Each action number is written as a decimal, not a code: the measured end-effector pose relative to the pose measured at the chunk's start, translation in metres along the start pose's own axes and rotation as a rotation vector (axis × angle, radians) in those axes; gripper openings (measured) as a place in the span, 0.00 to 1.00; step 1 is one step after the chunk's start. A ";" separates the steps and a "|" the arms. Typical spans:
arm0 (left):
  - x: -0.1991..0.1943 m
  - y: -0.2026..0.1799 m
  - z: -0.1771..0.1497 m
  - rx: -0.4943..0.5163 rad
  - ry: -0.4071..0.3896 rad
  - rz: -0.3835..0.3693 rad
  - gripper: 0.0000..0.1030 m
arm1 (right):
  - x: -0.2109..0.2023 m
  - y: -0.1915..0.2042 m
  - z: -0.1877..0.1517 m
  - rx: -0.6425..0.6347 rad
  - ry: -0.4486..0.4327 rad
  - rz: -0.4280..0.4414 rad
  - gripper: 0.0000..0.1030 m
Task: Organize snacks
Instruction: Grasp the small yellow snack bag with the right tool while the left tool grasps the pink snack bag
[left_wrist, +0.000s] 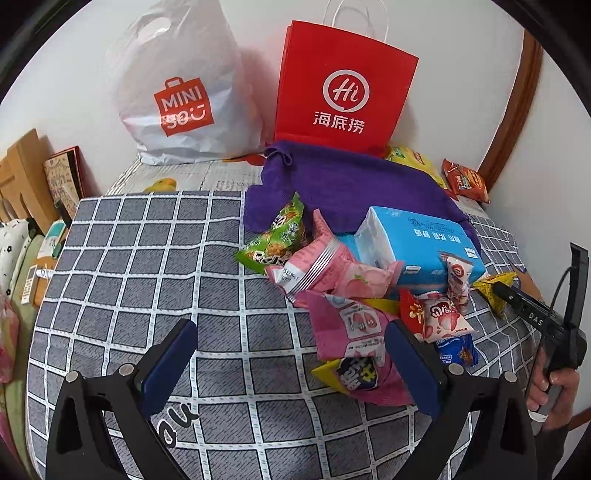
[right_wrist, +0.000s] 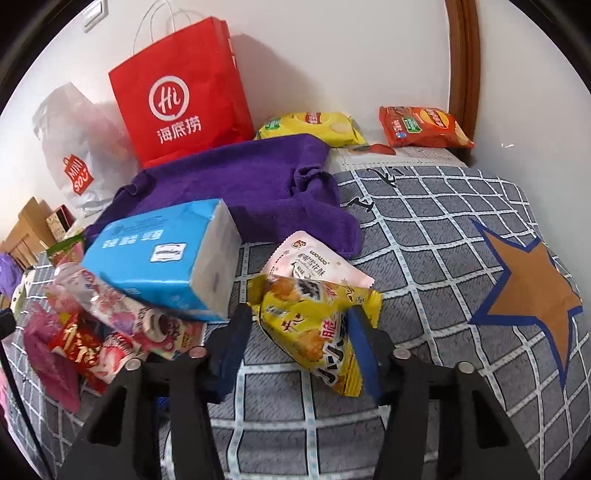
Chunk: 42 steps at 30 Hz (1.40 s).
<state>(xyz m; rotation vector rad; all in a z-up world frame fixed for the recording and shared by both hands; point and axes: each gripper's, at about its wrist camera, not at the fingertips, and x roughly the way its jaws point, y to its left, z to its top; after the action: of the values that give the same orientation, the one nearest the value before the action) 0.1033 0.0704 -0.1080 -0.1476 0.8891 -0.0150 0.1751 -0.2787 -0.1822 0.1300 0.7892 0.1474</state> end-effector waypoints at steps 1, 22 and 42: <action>0.000 0.000 -0.002 0.000 0.004 -0.009 0.98 | -0.003 -0.001 -0.002 0.002 -0.001 0.002 0.45; 0.029 -0.023 -0.006 0.022 0.104 -0.126 0.54 | -0.047 0.002 -0.029 -0.048 -0.029 -0.018 0.63; 0.028 -0.002 -0.005 0.029 0.117 -0.073 0.56 | 0.012 -0.001 -0.008 -0.010 0.050 -0.025 0.57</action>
<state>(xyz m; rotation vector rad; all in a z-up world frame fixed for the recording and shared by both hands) 0.1168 0.0660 -0.1323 -0.1528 0.9995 -0.1056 0.1777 -0.2767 -0.1964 0.1070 0.8396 0.1316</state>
